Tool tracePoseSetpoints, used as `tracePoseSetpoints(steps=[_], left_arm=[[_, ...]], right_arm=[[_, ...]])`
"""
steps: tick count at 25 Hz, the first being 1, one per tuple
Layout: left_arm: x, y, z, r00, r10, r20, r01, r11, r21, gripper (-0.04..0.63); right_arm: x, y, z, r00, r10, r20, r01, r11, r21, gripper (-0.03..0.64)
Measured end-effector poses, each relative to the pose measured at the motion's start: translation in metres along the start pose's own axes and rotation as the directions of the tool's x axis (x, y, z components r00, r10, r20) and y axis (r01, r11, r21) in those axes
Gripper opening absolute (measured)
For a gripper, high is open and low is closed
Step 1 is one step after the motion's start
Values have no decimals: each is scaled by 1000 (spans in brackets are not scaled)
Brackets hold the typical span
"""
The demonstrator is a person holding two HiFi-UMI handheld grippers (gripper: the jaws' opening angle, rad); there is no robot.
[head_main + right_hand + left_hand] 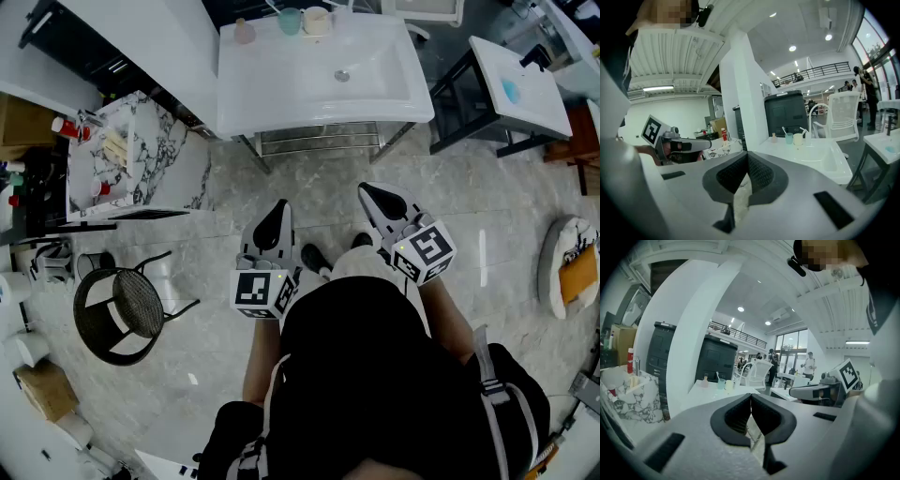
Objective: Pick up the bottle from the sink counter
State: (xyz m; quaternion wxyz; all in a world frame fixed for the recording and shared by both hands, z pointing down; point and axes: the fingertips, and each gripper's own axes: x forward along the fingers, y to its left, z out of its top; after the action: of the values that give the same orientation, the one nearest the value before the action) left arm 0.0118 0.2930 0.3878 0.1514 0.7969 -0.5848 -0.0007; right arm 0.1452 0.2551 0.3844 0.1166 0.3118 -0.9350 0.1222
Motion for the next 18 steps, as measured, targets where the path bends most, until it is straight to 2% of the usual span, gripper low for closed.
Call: tracePoseSetpoints(steps=[13, 18], left_arm=[[0, -5, 2, 998, -61, 2, 61, 998, 23, 18], [2, 1, 6, 998, -62, 5, 62, 998, 12, 18]], right_arm=[[0, 16, 6, 999, -32, 30, 32, 999, 6, 2], [6, 21, 16, 998, -6, 68, 3, 999, 40, 3]])
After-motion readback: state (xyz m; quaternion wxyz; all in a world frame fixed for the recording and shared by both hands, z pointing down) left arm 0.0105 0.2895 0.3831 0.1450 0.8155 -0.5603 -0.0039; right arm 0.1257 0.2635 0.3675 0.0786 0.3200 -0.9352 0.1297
